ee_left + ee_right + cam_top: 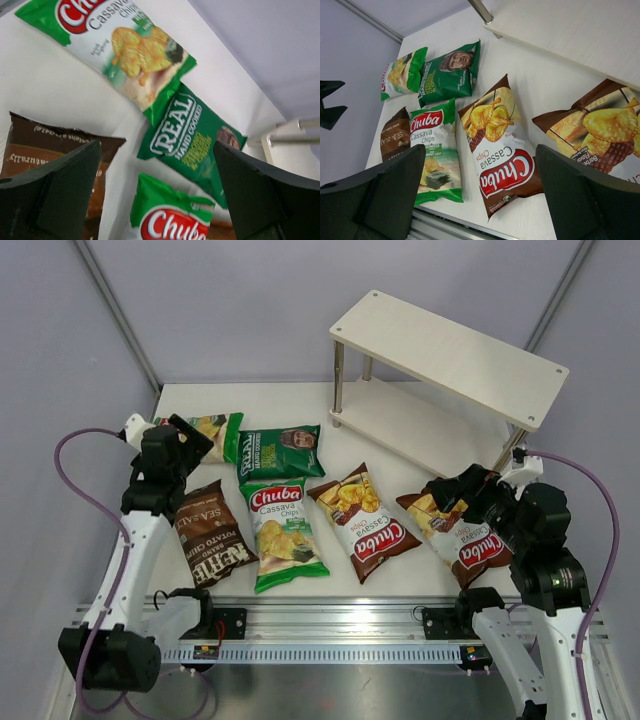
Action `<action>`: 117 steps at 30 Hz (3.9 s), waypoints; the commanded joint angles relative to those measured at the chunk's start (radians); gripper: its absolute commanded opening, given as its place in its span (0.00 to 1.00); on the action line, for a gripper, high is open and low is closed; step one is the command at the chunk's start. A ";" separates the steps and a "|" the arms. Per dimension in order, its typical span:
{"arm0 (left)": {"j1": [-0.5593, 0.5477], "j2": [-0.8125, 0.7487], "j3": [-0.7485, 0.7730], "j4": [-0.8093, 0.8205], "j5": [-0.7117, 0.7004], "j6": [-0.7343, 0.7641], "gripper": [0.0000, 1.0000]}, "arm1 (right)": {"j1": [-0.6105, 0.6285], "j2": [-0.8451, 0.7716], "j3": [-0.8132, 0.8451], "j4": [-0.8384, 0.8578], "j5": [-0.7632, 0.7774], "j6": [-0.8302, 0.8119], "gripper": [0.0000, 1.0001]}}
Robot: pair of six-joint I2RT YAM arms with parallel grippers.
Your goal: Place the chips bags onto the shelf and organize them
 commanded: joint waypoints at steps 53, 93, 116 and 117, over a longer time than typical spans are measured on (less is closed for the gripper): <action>0.427 0.910 0.069 0.952 0.550 -0.345 0.00 | -0.005 0.050 -0.093 0.179 -0.112 0.101 0.99; -0.098 0.126 -0.081 1.032 1.090 -0.229 0.00 | 0.425 0.654 -0.061 1.307 -0.281 0.476 0.99; -0.204 0.069 0.204 0.297 0.748 0.116 0.88 | 0.423 0.518 0.035 1.036 -0.192 0.328 0.25; -0.204 0.029 0.206 0.225 0.689 0.124 0.91 | 0.420 0.521 0.058 1.009 -0.177 0.319 0.25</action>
